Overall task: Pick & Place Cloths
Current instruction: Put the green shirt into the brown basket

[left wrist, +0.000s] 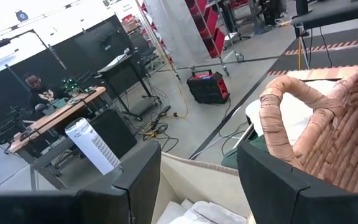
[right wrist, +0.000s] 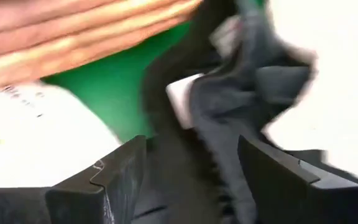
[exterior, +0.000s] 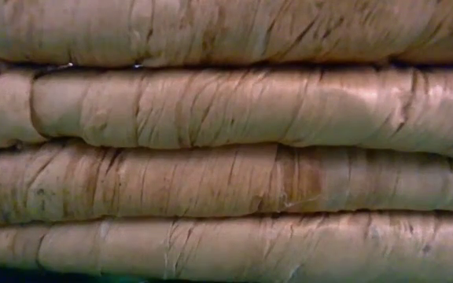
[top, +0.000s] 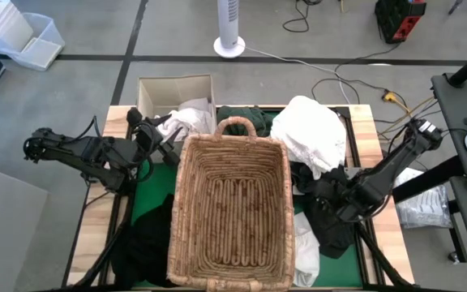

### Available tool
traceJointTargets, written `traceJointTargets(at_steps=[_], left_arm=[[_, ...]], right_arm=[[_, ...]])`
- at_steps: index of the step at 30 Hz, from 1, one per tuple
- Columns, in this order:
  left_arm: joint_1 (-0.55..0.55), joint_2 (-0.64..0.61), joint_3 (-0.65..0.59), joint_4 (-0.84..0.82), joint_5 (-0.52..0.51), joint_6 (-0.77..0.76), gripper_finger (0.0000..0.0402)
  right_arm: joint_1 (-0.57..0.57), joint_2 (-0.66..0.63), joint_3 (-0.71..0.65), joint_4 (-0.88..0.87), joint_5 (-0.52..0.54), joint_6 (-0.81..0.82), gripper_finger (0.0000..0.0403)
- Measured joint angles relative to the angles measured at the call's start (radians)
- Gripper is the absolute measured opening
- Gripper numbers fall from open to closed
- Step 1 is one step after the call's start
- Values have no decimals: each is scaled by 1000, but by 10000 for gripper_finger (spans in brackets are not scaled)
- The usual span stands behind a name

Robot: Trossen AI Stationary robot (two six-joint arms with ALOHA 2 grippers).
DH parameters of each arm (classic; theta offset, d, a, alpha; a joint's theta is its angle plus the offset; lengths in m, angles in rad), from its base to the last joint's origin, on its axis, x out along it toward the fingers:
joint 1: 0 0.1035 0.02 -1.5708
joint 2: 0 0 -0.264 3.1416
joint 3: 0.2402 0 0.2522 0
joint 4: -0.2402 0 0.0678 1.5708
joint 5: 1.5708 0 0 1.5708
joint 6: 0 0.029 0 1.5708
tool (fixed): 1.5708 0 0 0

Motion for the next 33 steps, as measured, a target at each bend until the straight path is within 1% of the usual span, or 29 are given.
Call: traceJointTargets(at_steps=[3,6,9,11,14,18,21,24,26,30,33], left_arm=[[0,0,0,0,-1,2,190],[0,1,0,1,0,-49,190],[-1,1,0,1,0,-132,190],[-7,-1,0,1,11,-169,190],[-13,-5,29,-28,67,-192,190],[-12,-2,111,-124,107,-203,190],[-12,8,172,-246,133,-271,190],[-12,13,225,-364,231,-382,190],[-12,16,241,-412,281,-441,190],[-12,22,236,-434,298,-484,190],[-11,27,232,-434,291,-482,190]], right_arm=[[-12,-26,-1,-31,89,99,253],[-28,-46,-1,-25,118,215,258],[-31,-63,11,14,117,323,261],[-31,-77,33,68,101,348,263],[-30,-85,85,86,61,378,260],[-31,-82,165,29,50,386,246],[-33,-82,204,-26,60,397,234],[-34,-82,235,-95,68,454,223],[-42,-80,259,-160,69,507,217],[-85,-75,284,-251,70,574,213],[-142,-77,292,-257,70,575,212]])
